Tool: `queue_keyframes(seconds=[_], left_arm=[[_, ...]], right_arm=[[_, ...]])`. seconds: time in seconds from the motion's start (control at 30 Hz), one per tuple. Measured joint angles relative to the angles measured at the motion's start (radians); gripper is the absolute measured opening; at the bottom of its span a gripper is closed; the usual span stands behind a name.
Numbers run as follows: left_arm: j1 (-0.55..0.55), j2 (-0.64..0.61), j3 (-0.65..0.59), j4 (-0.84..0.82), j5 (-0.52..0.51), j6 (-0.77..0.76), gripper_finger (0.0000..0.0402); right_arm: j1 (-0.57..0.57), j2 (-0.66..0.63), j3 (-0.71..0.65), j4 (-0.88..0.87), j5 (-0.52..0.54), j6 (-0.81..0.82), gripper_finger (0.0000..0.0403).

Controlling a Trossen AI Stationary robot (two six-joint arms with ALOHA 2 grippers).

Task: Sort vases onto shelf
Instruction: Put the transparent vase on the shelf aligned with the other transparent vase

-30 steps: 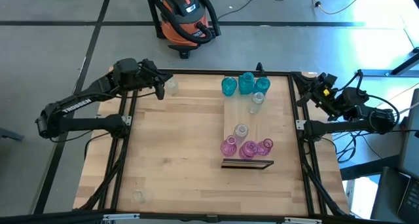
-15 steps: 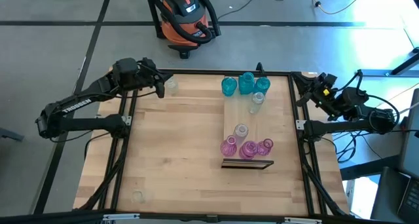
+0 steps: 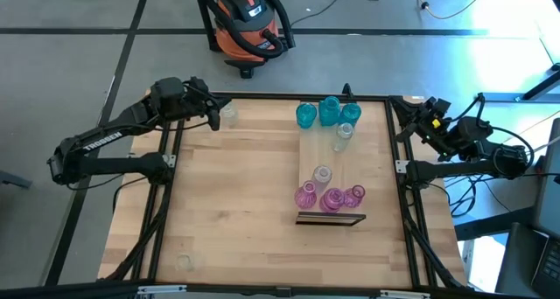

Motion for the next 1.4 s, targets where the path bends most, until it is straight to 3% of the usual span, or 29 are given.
queue_keyframes(seconds=[0.2, 0.33, 0.43, 0.67, 0.93, 1.17, 1.4], left_arm=[[0.069, 0.049, 0.002, -0.097, 0.029, 0.052, 0.0], [0.175, 0.139, 0.002, -0.115, 0.237, 0.133, 0.0007], [0.205, 0.244, 0.002, -0.11, 0.287, 0.233, 0.0033], [0.258, 0.436, 0.163, -0.234, 0.27, 0.389, 0.0134], [0.257, 0.54, 0.375, -0.501, 0.092, 0.528, 0.0218], [0.257, 0.628, 0.388, -0.607, 0.053, 0.538, 0.0234], [0.266, 0.708, 0.388, -0.611, -0.008, 0.467, 0.023]], right_arm=[[0.0, 0.0, 0.0, 0.0, 0.0, 0.0, 0.0], [0.0, 0.0, 0.0, 0.0, 0.0, 0.0, 0.0], [0.0, 0.0, 0.0, 0.0, 0.0, 0.0, 0.0], [0.0, 0.0, 0.0, 0.0, 0.0, 0.0, 0.0], [0.0, 0.0, 0.0, 0.0, 0.0, 0.0, 0.0], [0.0, 0.0, 0.0, 0.006, -0.001, 0.0, 0.0], [0.0, 0.0, 0.0, 0.006, -0.018, 0.0, 0.0]])
